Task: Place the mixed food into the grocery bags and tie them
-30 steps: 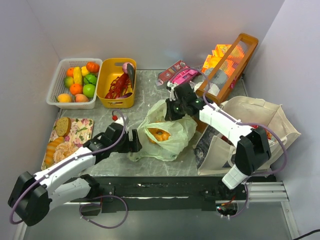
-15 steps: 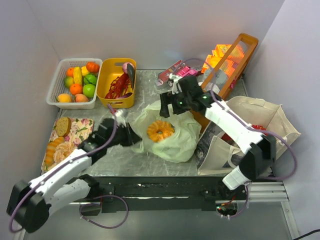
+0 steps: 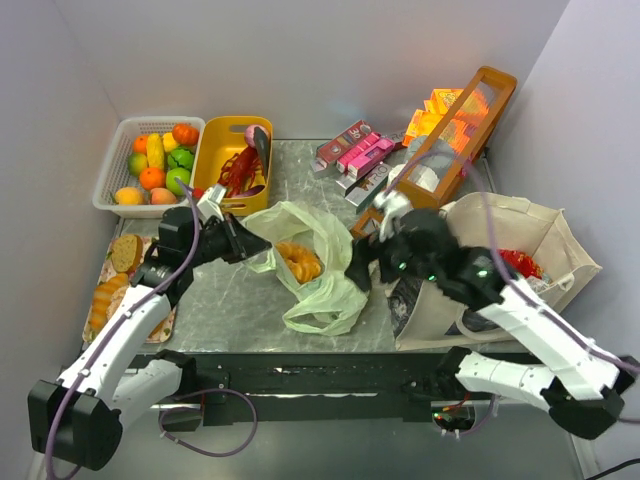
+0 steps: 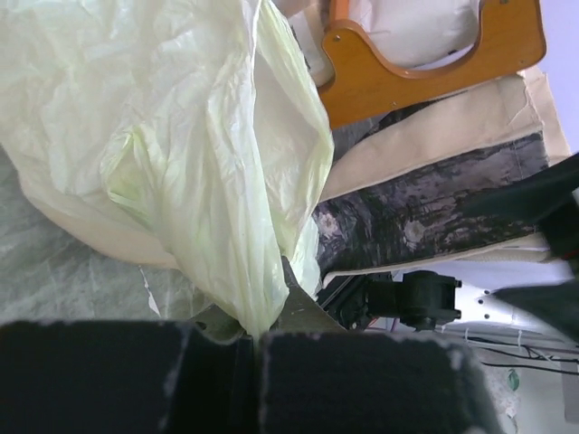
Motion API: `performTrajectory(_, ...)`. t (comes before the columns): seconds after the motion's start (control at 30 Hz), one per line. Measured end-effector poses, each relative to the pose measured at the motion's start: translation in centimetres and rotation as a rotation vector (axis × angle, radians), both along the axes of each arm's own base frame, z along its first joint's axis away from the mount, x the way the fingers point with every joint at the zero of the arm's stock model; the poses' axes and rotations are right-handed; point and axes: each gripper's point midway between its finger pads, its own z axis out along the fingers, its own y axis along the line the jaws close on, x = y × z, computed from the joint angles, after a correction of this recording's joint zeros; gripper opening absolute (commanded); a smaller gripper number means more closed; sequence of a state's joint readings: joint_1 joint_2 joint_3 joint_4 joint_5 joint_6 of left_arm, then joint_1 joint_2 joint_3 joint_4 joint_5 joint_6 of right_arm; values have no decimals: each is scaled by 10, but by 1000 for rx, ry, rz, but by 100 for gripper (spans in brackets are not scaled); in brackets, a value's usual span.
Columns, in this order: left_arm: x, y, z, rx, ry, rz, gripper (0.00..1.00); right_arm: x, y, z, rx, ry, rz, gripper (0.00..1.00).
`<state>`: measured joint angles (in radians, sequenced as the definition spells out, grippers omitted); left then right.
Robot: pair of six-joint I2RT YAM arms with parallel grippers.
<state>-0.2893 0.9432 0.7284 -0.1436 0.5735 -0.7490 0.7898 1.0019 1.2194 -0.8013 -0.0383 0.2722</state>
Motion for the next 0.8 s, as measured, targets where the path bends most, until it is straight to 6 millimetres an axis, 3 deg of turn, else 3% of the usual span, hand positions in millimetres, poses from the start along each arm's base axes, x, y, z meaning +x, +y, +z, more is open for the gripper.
performTrajectory(0.17,5,10,2,-9,6,11,1,-34,8,-94,-186,154,60,99)
performTrajectory(0.23,5,12,2,-8,8,10,1,-44,5,-119,-234,186,72,99)
performTrajectory(0.43,4,17,-4,8,25,17,1,-38,22,-130,-254,157,82,99)
performTrajectory(0.6,3,19,-6,13,32,17,1,-45,44,-157,-318,174,133,99)
performTrajectory(0.8,2,20,-6,21,34,10,1,-35,42,-189,-421,194,48,91)
